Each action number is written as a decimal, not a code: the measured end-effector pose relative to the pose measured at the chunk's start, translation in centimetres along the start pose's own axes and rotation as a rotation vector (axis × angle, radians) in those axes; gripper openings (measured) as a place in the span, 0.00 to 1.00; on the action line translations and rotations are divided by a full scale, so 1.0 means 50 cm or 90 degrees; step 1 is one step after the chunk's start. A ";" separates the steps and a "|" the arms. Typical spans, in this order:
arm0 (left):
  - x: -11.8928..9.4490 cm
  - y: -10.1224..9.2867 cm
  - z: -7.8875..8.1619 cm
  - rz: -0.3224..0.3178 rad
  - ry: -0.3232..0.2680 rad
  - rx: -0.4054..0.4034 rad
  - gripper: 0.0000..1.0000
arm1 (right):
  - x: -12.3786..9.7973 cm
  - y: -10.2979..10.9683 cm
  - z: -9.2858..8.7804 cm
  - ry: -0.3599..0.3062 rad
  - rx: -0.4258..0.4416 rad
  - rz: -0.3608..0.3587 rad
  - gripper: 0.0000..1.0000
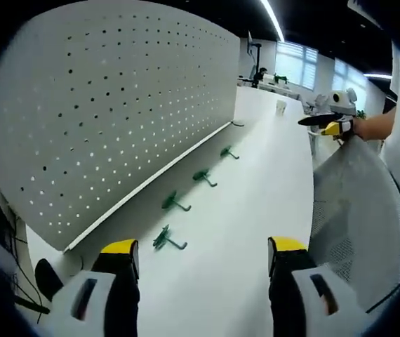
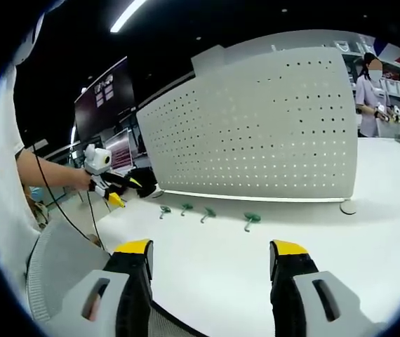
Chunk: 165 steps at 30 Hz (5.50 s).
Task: Insert the hook assembly into the mounting plate slot until the hook locks in place.
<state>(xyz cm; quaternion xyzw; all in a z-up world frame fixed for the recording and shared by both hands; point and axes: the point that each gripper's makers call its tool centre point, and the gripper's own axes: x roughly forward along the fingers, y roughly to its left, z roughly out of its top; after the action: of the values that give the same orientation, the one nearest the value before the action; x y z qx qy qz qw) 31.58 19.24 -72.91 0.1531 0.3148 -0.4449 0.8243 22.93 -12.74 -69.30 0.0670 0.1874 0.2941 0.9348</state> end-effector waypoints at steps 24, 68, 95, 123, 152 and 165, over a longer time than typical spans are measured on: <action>0.058 0.049 -0.031 -0.029 0.098 0.062 0.73 | 0.010 0.005 -0.006 0.014 0.005 0.007 0.65; 0.154 0.108 -0.088 -0.126 0.284 0.284 0.57 | 0.004 0.010 -0.019 0.028 0.006 0.010 0.63; 0.173 0.114 -0.114 -0.164 0.322 0.276 0.44 | 0.016 0.026 -0.029 0.049 -0.016 0.025 0.61; 0.184 0.133 -0.104 -0.121 0.322 0.281 0.06 | 0.020 0.033 -0.024 0.044 -0.019 0.028 0.60; 0.184 0.135 -0.103 -0.094 0.308 0.291 0.02 | 0.018 0.032 -0.024 0.044 -0.019 0.026 0.60; 0.168 0.139 -0.071 -0.070 0.243 0.256 0.02 | 0.015 0.028 -0.028 0.051 -0.020 0.021 0.59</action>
<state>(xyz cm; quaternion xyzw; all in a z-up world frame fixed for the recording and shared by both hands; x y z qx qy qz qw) 39.43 19.64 -81.29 0.3776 0.3775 -0.5054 0.6778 22.20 -11.14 -70.50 0.0436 0.2187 0.3151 0.9225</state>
